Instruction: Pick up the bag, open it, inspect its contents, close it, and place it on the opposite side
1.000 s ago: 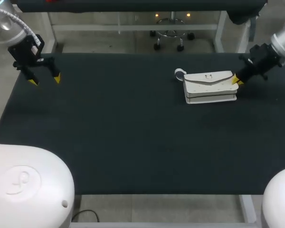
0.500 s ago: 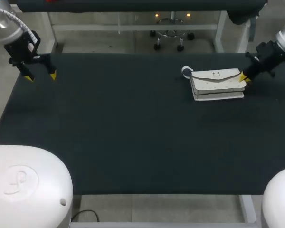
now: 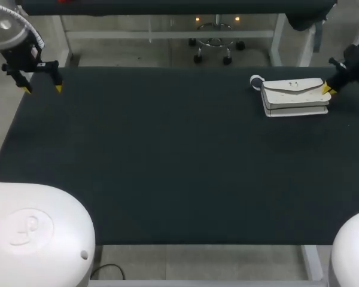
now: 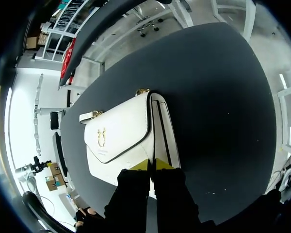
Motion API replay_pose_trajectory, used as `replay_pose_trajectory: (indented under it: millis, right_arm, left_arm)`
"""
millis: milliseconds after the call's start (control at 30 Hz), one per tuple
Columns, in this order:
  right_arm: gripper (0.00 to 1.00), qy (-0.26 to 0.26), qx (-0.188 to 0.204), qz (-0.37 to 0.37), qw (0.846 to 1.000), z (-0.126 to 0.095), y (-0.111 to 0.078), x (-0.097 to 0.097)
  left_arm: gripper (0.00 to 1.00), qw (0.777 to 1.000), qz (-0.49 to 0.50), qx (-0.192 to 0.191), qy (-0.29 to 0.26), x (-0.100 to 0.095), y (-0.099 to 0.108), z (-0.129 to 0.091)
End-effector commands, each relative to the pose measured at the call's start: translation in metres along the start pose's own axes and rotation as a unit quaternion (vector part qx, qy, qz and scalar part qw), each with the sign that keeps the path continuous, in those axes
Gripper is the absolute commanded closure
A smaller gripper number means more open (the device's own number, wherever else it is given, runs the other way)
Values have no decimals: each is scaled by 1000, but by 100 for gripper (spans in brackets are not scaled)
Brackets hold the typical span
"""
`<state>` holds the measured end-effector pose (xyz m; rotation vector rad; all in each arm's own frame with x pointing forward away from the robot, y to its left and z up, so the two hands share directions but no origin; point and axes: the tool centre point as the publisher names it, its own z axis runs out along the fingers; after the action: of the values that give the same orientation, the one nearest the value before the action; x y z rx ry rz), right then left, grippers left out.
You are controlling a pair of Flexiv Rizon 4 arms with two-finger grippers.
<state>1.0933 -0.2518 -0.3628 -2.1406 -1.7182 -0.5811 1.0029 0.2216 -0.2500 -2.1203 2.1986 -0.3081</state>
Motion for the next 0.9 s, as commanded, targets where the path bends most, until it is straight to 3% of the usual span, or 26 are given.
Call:
replay_pose_trajectory:
  millis: [33, 333, 900]
  right_arm:
    - [100, 1, 11, 2, 1000, -10, 16, -18]
    - [100, -10, 13, 15, 1000, -24, 29, -44]
    - [100, -24, 2, 23, 999, -46, 46, -72]
  left_arm:
    - [0, 1000, 0, -10, -7, -3, -10, 0]
    - [0, 1000, -11, -16, -12, -11, -15, 3]
    - [0, 1000, -18, -18, -14, -13, -14, 2]
